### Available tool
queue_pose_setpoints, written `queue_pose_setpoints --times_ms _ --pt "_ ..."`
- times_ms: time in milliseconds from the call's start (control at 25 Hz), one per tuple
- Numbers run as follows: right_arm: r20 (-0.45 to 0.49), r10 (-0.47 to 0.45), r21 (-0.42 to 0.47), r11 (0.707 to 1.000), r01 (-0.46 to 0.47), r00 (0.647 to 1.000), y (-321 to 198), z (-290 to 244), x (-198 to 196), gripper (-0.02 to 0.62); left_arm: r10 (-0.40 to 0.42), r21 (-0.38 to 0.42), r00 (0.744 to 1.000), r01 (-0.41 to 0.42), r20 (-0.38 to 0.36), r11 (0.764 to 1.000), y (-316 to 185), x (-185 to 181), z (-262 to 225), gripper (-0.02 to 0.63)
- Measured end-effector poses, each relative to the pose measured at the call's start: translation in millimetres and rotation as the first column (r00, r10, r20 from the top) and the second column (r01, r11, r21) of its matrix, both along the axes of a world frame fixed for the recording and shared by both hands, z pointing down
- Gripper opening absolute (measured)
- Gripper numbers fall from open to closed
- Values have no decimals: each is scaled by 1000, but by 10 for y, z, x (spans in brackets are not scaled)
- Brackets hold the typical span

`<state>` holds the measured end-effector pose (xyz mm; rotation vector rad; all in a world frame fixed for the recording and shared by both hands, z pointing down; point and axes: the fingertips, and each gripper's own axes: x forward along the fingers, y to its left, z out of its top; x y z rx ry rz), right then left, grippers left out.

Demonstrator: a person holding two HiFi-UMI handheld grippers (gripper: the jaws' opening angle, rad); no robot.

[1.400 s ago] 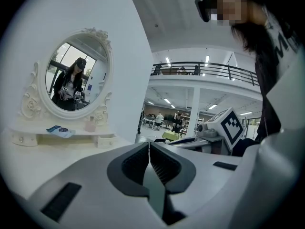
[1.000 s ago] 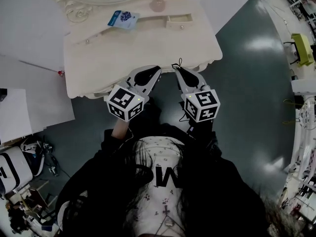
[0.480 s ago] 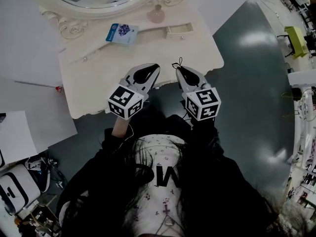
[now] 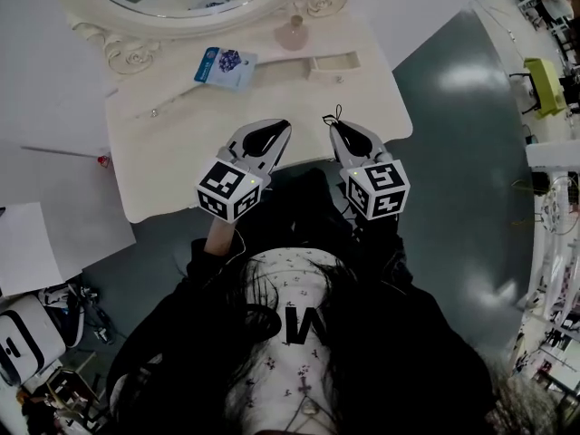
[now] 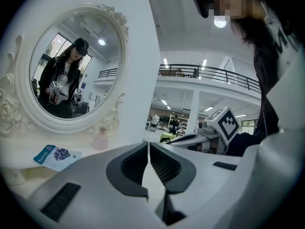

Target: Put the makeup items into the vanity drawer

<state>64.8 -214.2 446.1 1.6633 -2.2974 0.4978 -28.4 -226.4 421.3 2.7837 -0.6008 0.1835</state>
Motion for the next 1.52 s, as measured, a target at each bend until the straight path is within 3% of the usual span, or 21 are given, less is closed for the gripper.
queue_pose_setpoints --times_ms 520,880,1200,1520 --pt "11 -157 -38 987 157 988 -762 185 539 32 -160 -27 986 161 42 987 -545 456 129 0" --pt "12 -278 -104 955 277 961 -1184 497 837 32 -270 -47 958 275 98 960 -778 666 233 0" --pt "-14 -399 -203 899 388 917 -1487 941 995 33 -316 -56 941 324 123 944 -837 820 268 0" --pt "-58 -576 -260 797 544 816 -1690 1120 890 33 -349 -56 927 360 139 931 -884 850 280 0"
